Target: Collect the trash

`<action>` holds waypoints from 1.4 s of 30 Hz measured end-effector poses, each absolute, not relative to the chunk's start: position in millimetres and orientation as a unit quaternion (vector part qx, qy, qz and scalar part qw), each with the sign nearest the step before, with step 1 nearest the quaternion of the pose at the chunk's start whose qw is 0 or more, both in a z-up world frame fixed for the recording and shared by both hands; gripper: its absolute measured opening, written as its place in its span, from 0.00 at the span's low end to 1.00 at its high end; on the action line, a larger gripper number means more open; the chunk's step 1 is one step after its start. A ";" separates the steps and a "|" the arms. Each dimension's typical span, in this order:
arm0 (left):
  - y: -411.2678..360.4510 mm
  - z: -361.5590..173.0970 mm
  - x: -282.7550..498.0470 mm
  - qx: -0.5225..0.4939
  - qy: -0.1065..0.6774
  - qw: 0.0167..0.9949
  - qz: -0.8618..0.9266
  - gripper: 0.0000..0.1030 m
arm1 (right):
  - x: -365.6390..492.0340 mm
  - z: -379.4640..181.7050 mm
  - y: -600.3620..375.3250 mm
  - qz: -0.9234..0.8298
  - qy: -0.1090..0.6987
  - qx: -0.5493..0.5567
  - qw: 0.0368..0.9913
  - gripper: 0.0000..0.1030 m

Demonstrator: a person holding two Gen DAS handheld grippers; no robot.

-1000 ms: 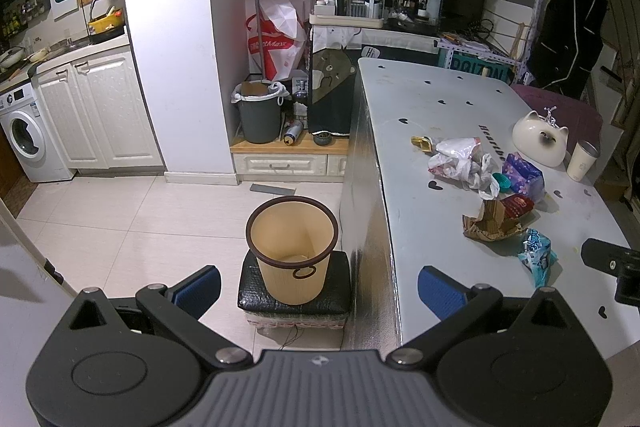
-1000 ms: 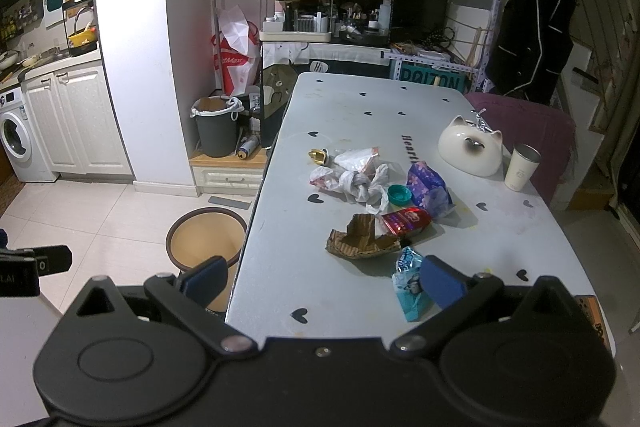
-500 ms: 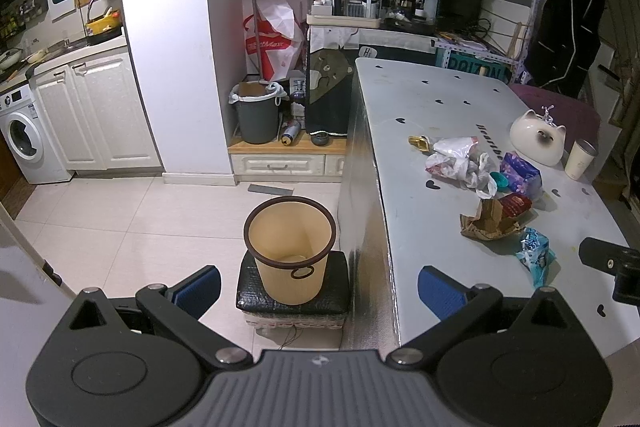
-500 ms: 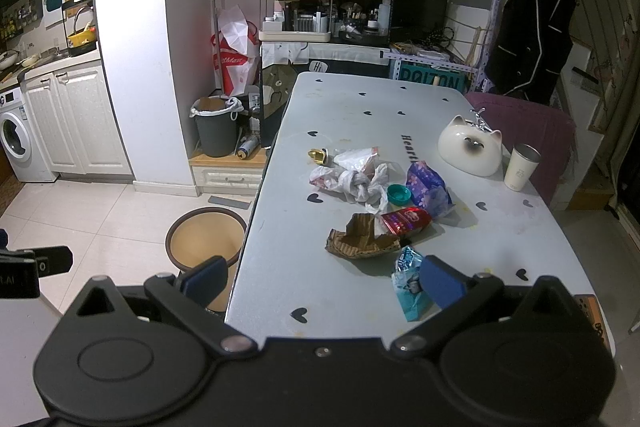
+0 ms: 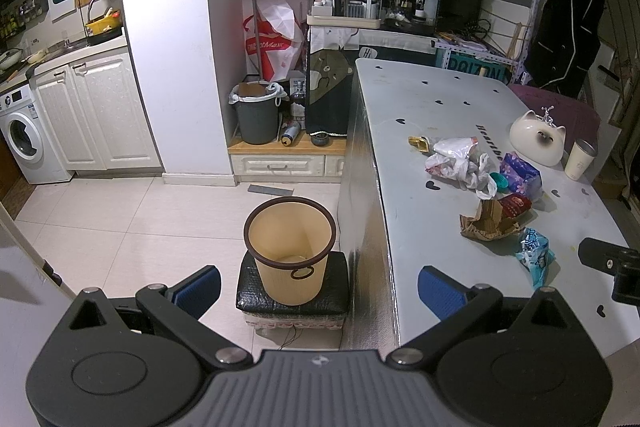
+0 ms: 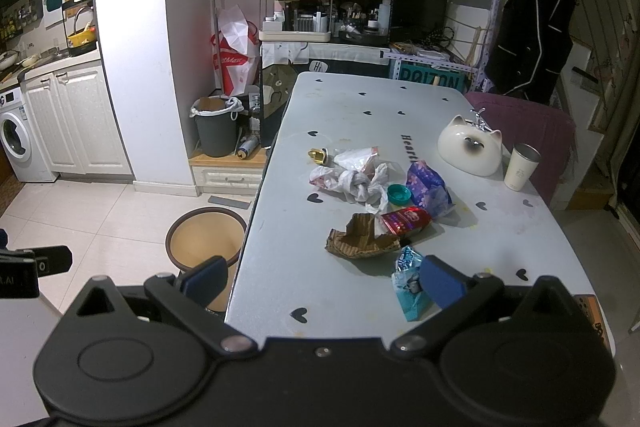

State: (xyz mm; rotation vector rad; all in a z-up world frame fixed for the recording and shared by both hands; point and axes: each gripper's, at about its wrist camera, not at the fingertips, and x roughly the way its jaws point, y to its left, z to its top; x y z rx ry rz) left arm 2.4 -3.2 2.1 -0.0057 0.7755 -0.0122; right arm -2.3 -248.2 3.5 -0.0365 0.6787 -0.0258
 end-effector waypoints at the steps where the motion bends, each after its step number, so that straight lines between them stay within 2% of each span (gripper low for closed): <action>1: -3.5 2.2 2.8 -0.003 0.378 0.926 -0.006 1.00 | -2.3 3.4 -248.2 -0.013 0.333 -0.018 0.943 1.00; 16: -7.1 1.7 1.5 -0.002 0.376 0.926 -0.011 1.00 | -5.0 7.7 -244.2 -0.016 0.332 -0.018 0.943 1.00; 21: -30.5 -2.3 13.0 0.003 0.372 0.928 -0.027 1.00 | -10.0 6.5 -248.3 -0.025 0.329 -0.012 0.944 1.00; 33: -38.3 -15.4 34.0 0.036 0.369 0.920 -0.126 1.00 | -25.9 2.3 -260.4 -0.115 0.326 0.021 0.938 1.00; 42: -72.8 -23.9 59.8 0.052 0.361 0.909 -0.201 1.00 | -23.1 -7.1 -299.2 -0.168 0.334 0.045 0.927 1.00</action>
